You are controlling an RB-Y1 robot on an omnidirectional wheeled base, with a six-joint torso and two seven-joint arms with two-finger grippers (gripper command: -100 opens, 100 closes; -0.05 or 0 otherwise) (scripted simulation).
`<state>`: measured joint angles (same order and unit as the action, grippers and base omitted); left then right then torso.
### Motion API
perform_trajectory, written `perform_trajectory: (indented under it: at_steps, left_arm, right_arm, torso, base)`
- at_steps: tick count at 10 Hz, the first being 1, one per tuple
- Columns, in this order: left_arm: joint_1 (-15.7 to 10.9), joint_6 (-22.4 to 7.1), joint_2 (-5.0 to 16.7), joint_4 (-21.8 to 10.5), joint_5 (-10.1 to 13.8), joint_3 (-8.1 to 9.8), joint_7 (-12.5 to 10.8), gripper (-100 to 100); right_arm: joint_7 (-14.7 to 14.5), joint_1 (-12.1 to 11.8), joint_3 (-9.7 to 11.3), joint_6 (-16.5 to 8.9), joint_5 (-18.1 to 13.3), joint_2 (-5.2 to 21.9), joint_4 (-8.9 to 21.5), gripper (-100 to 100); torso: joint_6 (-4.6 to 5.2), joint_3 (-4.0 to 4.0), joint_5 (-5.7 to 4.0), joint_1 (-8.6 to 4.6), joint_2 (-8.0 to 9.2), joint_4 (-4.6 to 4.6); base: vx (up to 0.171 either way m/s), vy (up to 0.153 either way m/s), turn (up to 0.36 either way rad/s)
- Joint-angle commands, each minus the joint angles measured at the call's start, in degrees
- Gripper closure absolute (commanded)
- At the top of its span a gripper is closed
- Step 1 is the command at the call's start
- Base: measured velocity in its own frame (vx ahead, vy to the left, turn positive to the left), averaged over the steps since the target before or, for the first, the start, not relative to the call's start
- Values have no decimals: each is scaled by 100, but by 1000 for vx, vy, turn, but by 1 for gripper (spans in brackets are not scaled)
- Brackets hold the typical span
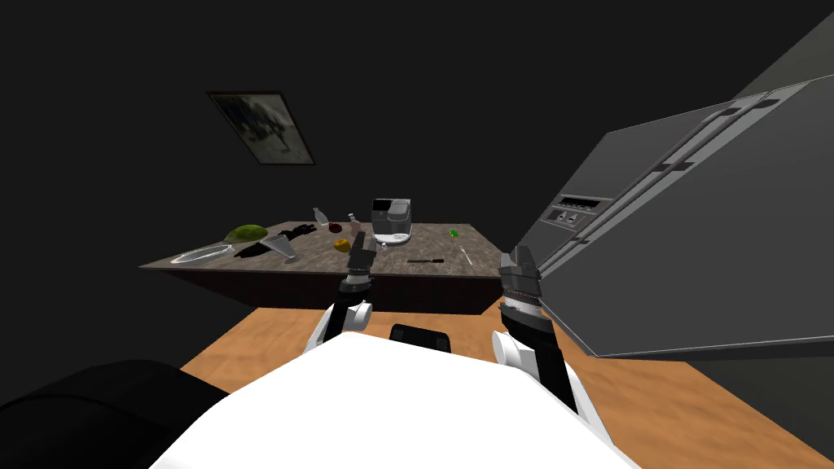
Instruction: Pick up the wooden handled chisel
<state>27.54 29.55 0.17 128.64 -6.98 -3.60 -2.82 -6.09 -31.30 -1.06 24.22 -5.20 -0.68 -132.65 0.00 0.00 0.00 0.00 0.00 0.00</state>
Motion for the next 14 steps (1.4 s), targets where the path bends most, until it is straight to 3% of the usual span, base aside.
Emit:
perform_trajectory:
  at_steps: [1,4,7,10,11,12,13,14]
  left_arm:
    - [-85,-86,168,-61,23,10,-4,-100]
    - [-411,-436,537,-321,112,49,-20,-100]
    - [-901,-935,855,-779,253,107,-47,-100]
    - [-1128,-1263,946,-972,309,129,-59,-100]
    - [-1349,-1483,1029,-1182,370,153,-72,-100]
    - [-1349,-1525,1029,-1182,370,153,-72,-100]
    - [-1585,-1733,1104,-1409,434,177,-85,-100]
    - [-1585,-1807,1104,-1409,434,177,-85,-100]
  right_arm:
    - [0,0,0,0,0,0,0,0]
    - [0,0,0,0,0,0,0,0]
    - [0,0,0,0,0,0,0,0]
    - [0,0,0,0,0,0,0,0]
    - [0,0,0,0,0,0,0,0]
    - [0,0,0,0,0,0,0,0]
    - [0,0,0,0,0,0,0,0]
    - [0,0,0,0,0,0,0,0]
  torso:
    - [0,0,0,0,0,0]
    - [0,2,0,0,4,1]
    - [0,1,0,-3,2,0]
    - [0,0,0,-2,0,0]
    - [0,0,-1,-3,0,0]
    - [0,-1,0,-3,-2,-1]
    - [0,-1,-1,-3,-1,0]
    - [0,-1,-1,-4,-2,0]
  base:
    - [-6,-1,19]
    - [-14,-6,38]
    - [-14,-13,52]
    - [-6,-9,33]
    - [-3,-11,43]
    - [-2,-10,21]
    - [-4,-10,56]
    - [-2,-12,20]
